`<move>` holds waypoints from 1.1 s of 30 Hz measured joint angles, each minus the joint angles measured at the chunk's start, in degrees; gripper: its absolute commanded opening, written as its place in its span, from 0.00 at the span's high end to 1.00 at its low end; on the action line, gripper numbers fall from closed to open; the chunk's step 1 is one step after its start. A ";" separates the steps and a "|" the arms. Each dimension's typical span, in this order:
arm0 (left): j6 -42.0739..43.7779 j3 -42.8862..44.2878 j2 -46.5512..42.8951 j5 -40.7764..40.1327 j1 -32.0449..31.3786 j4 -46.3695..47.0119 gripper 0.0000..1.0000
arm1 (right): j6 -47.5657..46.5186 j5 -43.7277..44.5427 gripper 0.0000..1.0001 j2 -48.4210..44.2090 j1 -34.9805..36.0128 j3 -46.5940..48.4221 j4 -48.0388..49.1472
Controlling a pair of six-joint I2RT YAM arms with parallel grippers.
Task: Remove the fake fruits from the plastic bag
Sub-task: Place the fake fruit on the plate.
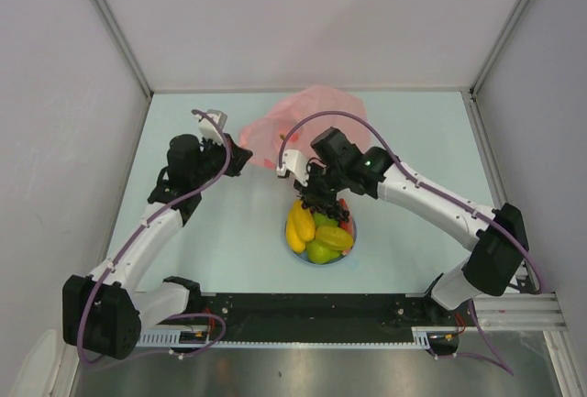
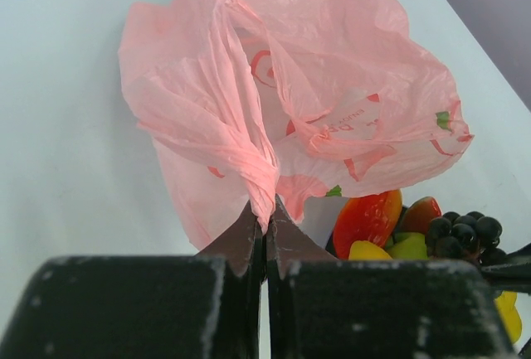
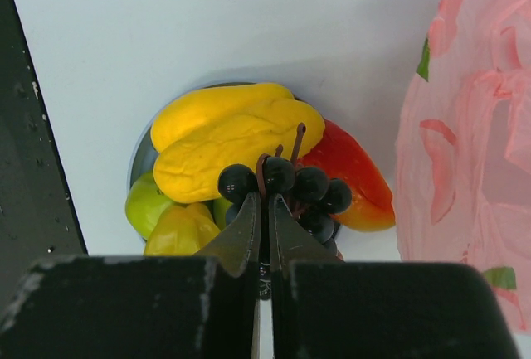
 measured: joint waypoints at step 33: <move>0.04 3.10 1.60 -1.86 1.38 0.31 1.00 | 7.58 7.30 0.09 2.45 -0.35 5.18 5.81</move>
